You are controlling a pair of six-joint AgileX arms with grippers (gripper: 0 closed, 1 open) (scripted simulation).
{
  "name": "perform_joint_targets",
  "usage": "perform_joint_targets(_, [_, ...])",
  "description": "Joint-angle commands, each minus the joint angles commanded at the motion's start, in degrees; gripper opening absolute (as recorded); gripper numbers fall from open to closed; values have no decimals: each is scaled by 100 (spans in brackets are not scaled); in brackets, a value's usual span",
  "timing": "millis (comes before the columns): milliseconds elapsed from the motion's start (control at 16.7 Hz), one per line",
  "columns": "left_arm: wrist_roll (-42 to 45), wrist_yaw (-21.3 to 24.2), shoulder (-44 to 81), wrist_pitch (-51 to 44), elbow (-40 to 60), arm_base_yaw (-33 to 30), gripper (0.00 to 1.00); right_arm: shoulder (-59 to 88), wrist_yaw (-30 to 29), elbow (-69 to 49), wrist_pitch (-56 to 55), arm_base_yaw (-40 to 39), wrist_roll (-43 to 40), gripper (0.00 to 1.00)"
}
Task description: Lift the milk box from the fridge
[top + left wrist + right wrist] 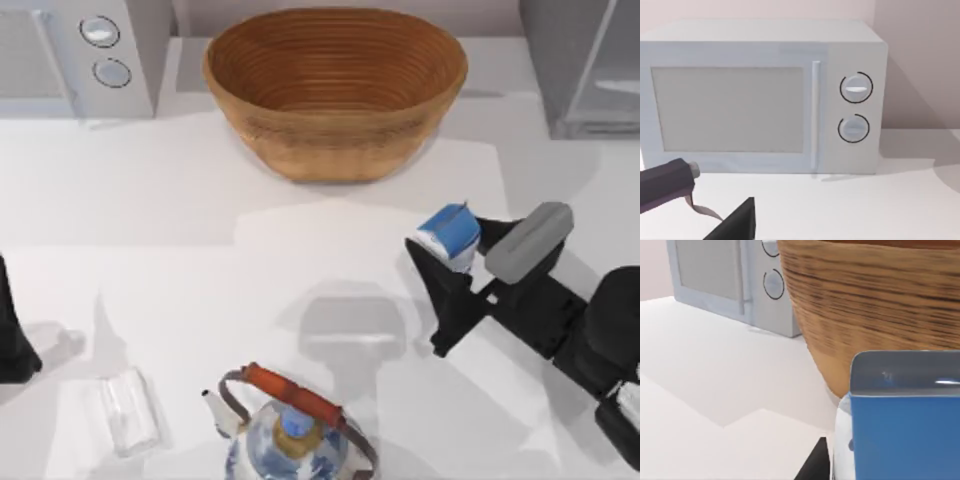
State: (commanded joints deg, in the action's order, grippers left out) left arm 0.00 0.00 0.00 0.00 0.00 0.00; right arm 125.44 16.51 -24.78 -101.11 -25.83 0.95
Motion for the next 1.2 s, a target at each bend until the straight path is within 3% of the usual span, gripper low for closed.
perform_joint_targets(420, [0,0,0,0,0,0,100,135,-20,-81,68,-2,7,0])
perform_joint_targets(900, [0,0,0,0,0,0,100,766,-319,-1411,654,-314,-3,0])
perform_joint_targets(1200, [0,0,0,0,0,0,100,808,-347,-1506,705,-340,-11,0])
